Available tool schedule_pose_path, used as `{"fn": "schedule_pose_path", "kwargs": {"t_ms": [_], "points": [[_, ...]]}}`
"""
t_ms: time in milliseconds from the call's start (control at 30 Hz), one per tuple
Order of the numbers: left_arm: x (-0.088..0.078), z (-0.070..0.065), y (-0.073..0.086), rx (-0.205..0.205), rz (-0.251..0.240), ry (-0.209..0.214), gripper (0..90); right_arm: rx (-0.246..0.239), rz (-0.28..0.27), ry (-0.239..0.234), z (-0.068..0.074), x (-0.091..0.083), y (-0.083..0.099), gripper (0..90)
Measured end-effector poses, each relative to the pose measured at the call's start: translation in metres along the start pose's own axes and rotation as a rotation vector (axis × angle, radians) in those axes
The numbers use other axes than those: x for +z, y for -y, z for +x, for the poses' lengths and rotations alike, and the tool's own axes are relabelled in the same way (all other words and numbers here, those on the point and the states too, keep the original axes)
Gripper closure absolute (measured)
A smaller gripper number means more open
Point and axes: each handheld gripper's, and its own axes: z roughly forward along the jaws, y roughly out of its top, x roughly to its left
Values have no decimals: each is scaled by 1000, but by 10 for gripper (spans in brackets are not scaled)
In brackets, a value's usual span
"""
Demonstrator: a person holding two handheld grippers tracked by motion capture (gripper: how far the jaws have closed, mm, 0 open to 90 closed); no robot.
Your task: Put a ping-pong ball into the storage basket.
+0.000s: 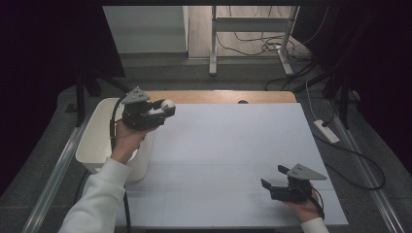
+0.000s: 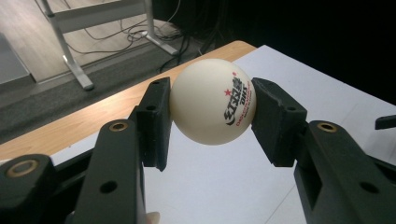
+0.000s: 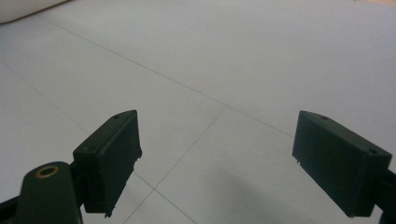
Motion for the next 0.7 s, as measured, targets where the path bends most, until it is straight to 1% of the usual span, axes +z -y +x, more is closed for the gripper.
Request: {"fn": "schedule_pose_path", "kwargs": {"t_ms": [233, 333, 500, 700], "points": [[-2, 7, 2, -17, 1, -23, 508, -1, 1, 1, 0, 0, 0, 148], [-2, 12, 4, -26, 12, -41, 507, 0, -1, -1, 0, 0, 0, 148], [-3, 19, 6, -41, 18, -57, 507, -4, 0, 0, 0, 0, 0, 148], [-6, 24, 7, -48, 19, -79, 507, -2, 1, 1, 0, 0, 0, 148]]}}
